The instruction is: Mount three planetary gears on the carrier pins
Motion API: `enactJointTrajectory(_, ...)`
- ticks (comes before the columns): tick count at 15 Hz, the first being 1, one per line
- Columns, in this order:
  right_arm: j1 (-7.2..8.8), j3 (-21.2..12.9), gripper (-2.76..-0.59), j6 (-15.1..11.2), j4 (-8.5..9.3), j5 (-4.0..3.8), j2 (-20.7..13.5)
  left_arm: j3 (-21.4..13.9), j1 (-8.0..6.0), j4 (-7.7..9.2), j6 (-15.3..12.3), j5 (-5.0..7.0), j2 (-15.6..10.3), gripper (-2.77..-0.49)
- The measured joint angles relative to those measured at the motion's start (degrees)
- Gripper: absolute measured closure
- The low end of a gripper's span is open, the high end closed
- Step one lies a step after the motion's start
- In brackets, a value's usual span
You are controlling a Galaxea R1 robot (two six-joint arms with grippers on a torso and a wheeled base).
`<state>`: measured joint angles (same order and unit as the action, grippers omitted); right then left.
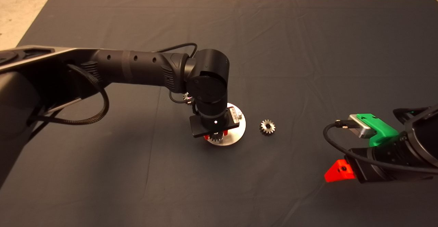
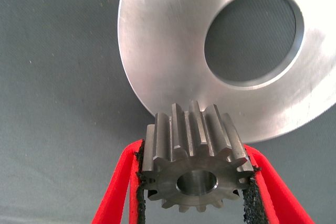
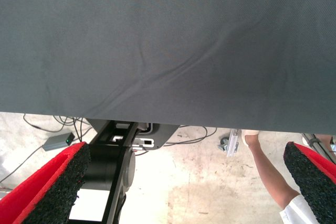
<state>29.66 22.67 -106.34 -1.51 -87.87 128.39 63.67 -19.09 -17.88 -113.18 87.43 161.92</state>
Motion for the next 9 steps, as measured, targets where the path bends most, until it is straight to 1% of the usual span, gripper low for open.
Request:
enactJointTrajectory(4,0.00,0.00,-2.76,0.00,-0.02,0.00,-0.02,1.21,0.00,1.03,-0.02,0.00,0.02,-0.87)
enactJointTrajectory(9,0.00,0.00,-2.76,0.00,-0.02,0.00,-0.02,1.48,0.00,1.40,-0.20,0.00,0.03,-0.87)
